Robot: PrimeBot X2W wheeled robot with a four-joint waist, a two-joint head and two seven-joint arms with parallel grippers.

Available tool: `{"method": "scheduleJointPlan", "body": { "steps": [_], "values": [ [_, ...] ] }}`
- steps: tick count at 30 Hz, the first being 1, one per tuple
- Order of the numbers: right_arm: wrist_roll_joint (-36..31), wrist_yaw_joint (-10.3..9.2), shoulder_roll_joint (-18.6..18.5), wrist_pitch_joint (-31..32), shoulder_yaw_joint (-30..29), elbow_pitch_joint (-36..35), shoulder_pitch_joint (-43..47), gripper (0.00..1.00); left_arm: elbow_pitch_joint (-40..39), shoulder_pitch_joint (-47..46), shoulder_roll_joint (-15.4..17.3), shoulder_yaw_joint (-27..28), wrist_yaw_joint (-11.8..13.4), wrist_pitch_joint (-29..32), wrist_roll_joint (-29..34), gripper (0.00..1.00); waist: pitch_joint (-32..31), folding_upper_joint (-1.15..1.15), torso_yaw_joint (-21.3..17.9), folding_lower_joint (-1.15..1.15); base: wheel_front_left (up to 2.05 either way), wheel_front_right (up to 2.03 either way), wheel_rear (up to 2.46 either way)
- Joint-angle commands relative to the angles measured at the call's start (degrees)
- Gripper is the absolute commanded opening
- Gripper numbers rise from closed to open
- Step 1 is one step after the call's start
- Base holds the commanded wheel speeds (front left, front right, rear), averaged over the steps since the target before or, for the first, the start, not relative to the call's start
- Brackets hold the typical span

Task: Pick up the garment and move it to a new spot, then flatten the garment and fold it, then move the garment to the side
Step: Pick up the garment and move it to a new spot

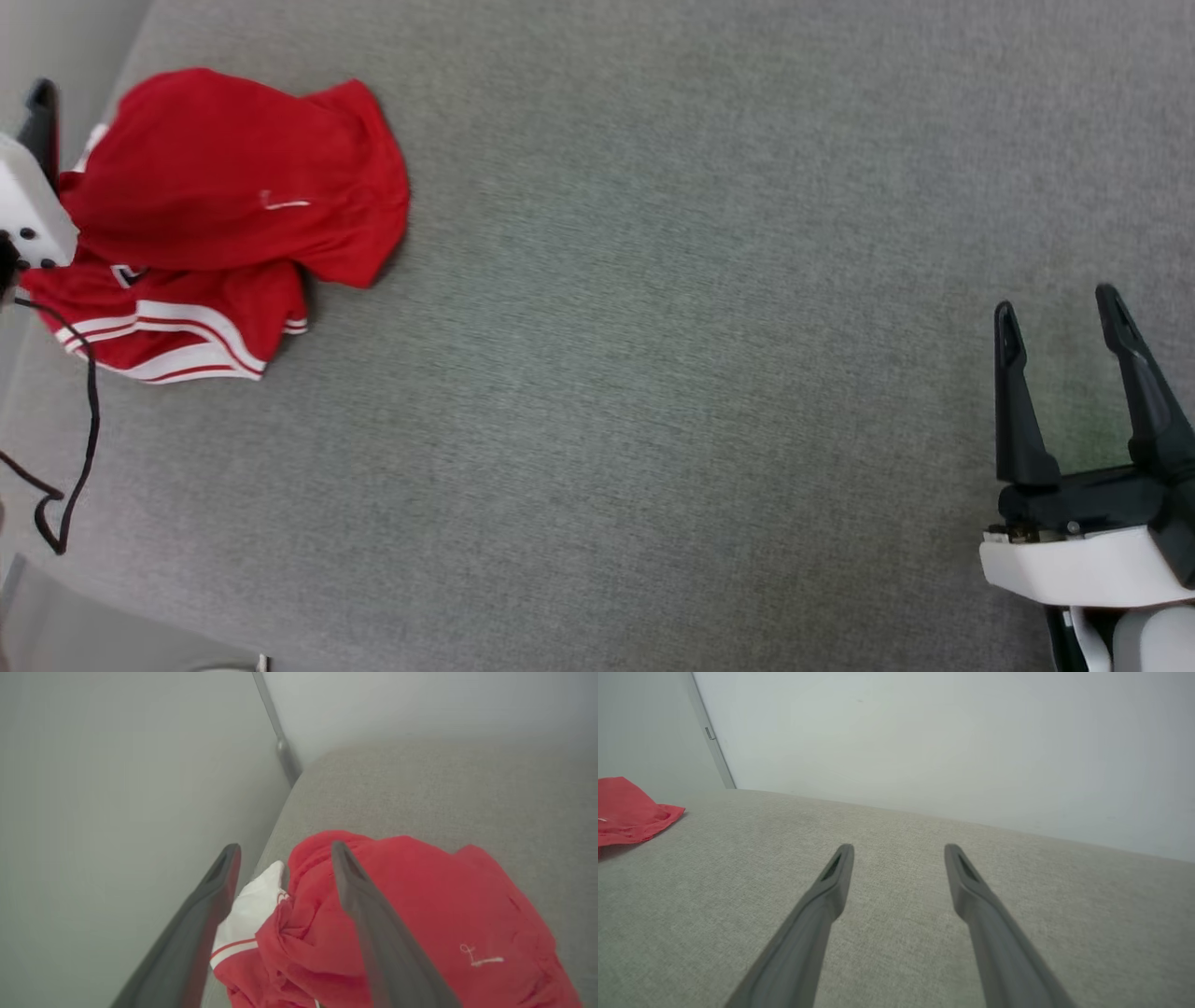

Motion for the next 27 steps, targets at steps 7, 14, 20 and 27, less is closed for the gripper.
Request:
{"method": "scheduleJointPlan", "body": {
  "steps": [7,14,20,27],
  "values": [
    [-1.26,-0.04,0.06,-0.13,0.15,-3.21,-3.19,1.0,-2.08,-3.0,7.68,-9.53,-0.08,22.68,-18.73,1.0,7.56,0.0,-3.67,-0.01,0.0,0.0,0.0],
    [-2.08,-0.04,0.06,-0.13,0.47,-5.03,-4.75,1.0,-2.25,-3.24,13.08,-15.11,-0.09,35.94,-27.35,1.0,11.05,0.0,-5.2,-0.01,0.0,0.0,0.0],
    [-2.33,-0.04,0.06,-0.13,0.19,-5.46,-4.86,1.0,0.06,-1.21,12.79,-18.45,-0.11,38.05,-29.17,1.0,11.76,0.0,-6.0,-0.01,0.0,0.0,0.0],
    [-1.8,-0.04,0.06,-0.13,-0.51,-4.42,-3.77,1.0,1.08,-1.17,12.39,-21.73,-0.16,36.51,-31.24,0.0,10.77,0.0,-5.47,-0.01,0.0,0.0,0.0]
  ]
}}
